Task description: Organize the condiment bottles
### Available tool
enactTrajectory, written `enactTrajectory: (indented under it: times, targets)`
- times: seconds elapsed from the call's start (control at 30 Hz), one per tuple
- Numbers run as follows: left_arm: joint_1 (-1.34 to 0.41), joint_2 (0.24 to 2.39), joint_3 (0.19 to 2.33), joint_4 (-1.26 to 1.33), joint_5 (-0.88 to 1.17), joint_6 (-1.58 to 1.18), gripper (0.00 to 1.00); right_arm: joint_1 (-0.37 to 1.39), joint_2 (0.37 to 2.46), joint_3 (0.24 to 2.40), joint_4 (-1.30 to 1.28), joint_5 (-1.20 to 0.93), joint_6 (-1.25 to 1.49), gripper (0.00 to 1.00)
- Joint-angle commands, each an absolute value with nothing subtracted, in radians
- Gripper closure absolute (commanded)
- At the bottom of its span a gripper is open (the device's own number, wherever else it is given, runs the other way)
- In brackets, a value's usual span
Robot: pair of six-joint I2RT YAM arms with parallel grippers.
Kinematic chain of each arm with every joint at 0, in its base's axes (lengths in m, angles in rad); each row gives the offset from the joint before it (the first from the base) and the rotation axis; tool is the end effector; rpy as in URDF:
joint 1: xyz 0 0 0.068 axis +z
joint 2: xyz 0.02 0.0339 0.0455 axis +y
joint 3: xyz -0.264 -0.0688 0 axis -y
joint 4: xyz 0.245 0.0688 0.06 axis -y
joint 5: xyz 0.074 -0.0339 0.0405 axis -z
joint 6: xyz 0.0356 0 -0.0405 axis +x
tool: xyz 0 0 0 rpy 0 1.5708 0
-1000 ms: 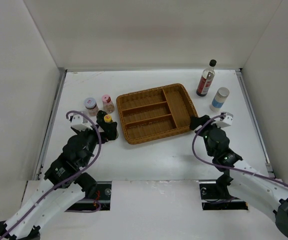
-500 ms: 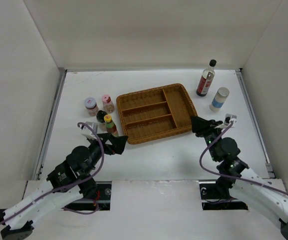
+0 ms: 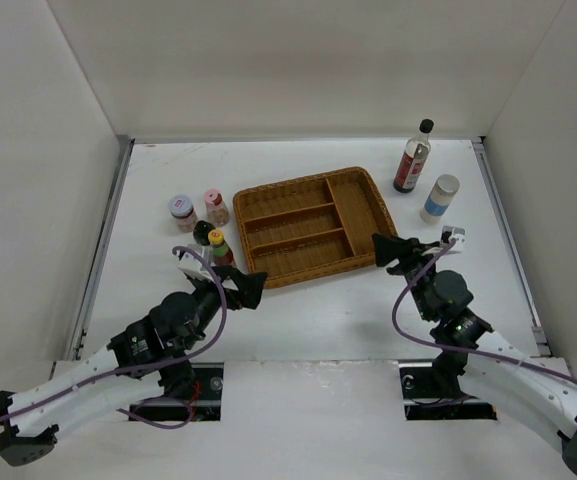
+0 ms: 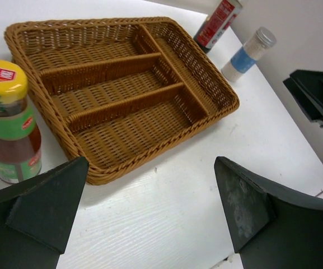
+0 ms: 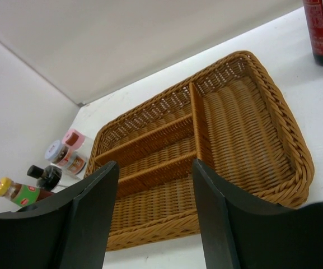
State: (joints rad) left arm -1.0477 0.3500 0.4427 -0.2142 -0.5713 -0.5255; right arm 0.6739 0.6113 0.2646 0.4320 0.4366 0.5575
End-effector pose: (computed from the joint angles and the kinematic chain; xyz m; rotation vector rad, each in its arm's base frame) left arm 0.0734 -0.0888 0.2738 0.0116 1.7218 -0.6988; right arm 0.1348 0.0884 0.2473 0.2722 1.5055 0.6661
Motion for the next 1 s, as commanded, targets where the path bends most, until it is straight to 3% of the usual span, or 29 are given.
enactTrajectory:
  times: [0.0,0.23,0.43,0.6,0.97]
  targets:
    - [-1.075,0.36,0.426,-0.117,-0.609,-0.488,0.0,0.673,0.627,0.275,0.485,0.42,0.555,0.37]
    - [-1.018,0.386,0.483,-0.193,-0.801,-0.474,0.0,0.668,0.643,0.276,0.486,0.419,0.558,0.21]
    - [-0.941,0.557,0.572,-0.212,-0.779,-0.449,0.02,0.673,0.689,0.288,0.491,0.416,0.558,0.12]
    - [-0.863,0.644,0.614,-0.222,-0.756,-0.443,0.13,0.673,0.715,0.296,0.489,0.416,0.555,0.09]
    - [-0.671,0.715,0.589,-0.112,-0.661,-0.436,0.2,0.671,0.753,0.307,0.491,0.391,0.558,0.09]
